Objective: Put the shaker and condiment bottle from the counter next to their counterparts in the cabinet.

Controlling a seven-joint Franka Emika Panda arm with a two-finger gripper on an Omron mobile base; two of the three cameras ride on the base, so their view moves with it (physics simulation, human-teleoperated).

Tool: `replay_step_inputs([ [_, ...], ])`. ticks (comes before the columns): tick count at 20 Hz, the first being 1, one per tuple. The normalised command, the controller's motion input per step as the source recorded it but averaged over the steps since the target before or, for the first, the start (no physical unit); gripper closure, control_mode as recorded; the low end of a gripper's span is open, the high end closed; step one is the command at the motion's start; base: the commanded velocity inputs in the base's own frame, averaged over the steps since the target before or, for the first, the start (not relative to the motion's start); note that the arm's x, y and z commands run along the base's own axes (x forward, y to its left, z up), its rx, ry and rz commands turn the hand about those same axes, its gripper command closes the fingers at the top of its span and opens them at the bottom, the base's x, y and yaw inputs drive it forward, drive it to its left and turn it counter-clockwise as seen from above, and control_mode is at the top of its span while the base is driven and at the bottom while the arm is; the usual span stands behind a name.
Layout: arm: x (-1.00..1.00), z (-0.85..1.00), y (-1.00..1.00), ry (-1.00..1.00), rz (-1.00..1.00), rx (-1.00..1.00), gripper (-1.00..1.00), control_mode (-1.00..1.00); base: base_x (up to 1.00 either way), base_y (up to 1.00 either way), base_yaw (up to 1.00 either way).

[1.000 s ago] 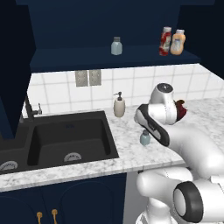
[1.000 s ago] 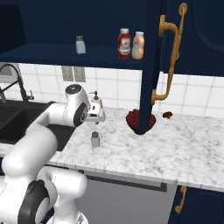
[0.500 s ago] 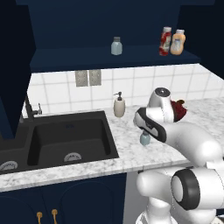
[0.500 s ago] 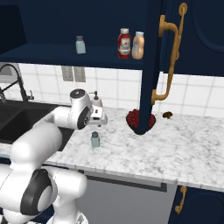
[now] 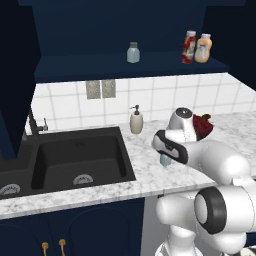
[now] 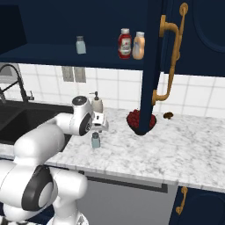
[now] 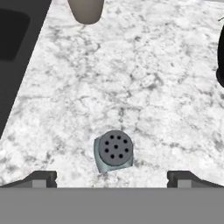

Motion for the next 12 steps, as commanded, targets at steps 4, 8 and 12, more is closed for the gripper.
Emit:
replay_step_inputs([
  [4, 0.00, -0.29, 0.00, 0.00, 0.00, 0.00, -1.00, -1.00, 0.00, 0.00, 0.00],
  [8, 0.01, -0.28, 0.00, 0.00, 0.00, 0.00, -1.00, -1.00, 0.00, 0.00, 0.00],
  [12, 0.09, -0.24, 0.00, 0.00, 0.00, 0.00, -1.00, -1.00, 0.00, 0.00, 0.00],
])
